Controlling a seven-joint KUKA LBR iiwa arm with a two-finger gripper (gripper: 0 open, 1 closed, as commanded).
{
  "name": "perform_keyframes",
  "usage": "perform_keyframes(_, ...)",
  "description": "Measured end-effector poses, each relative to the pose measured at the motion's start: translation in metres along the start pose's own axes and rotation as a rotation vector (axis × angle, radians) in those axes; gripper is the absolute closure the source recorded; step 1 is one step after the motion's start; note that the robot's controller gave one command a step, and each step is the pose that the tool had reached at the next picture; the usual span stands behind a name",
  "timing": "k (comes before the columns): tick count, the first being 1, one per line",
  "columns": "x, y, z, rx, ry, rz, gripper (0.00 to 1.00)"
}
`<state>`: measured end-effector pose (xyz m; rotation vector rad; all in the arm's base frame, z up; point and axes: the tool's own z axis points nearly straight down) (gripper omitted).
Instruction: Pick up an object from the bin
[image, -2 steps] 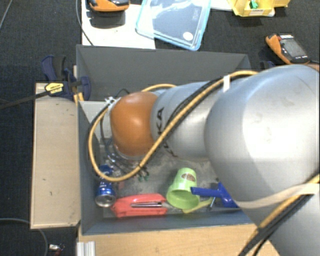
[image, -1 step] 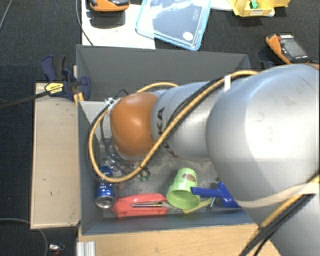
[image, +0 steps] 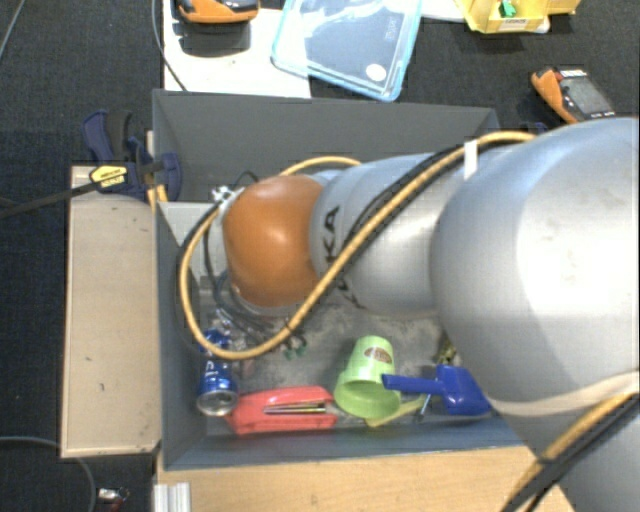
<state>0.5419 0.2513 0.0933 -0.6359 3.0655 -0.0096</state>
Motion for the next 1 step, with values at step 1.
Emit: perform_keyframes(1,-0.0023,0.0000,-0.0485,0.000,-0.007,0.004,1.00)
